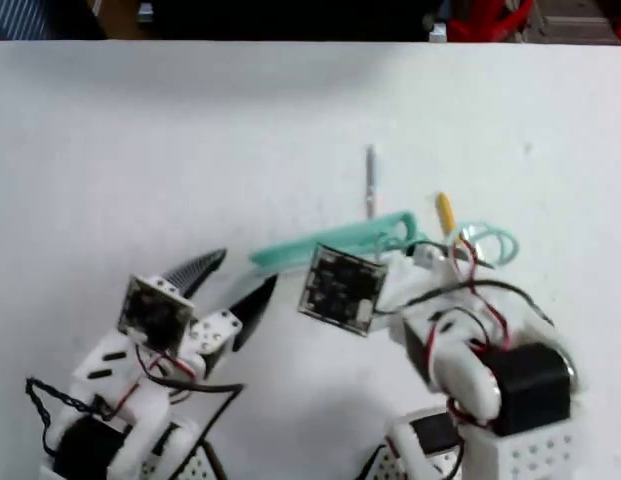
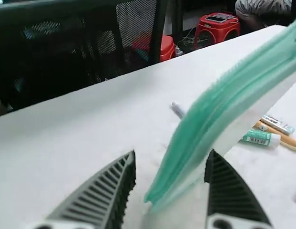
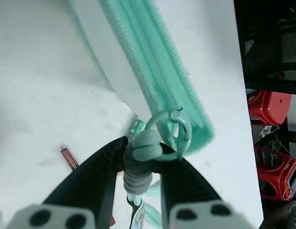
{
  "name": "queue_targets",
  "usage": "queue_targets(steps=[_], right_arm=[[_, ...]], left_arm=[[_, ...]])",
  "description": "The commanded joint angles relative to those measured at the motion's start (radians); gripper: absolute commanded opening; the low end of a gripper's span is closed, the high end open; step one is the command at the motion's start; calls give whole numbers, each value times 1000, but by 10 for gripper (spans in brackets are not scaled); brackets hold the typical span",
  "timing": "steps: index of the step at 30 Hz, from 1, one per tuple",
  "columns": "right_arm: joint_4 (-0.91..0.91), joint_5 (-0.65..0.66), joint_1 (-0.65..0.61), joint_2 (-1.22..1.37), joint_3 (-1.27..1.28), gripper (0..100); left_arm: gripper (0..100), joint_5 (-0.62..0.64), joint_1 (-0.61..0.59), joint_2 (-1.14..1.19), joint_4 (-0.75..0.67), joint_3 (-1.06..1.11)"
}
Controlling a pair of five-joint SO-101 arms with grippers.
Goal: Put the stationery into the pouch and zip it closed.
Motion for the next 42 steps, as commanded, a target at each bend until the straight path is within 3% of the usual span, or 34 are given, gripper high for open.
queue_targets(steps=[1, 10, 16, 20, 22, 26, 29, 33, 36, 42], right_arm=[[10, 25, 42, -38, -5, 18], [8, 26, 36, -38, -5, 18], [4, 40, 36, -38, -5, 18], [-12, 84, 36, -33, -5, 18], [-47, 38, 36, -2, -3, 18], [-82, -91, 15, 124, -6, 18], [-82, -138, -53, 206, -9, 18], [-134, -242, -101, 268, -12, 18], [-171, -315, -105, 278, -12, 18], [-219, -405, -101, 277, -12, 18]], left_arm=[[235, -157, 1, 1, -66, -35], [238, -242, 193, 2, -121, 72], [238, -244, 205, 2, -361, 181], [238, -244, 303, 4, -376, 224], [238, -244, 326, 2, -388, 258], [233, -232, 272, 2, -531, 367], [207, -152, 239, 8, -680, 454], [113, -104, 189, -1, -732, 451], [27, -143, 171, -1, -775, 451], [23, -150, 165, -1, -764, 423]])
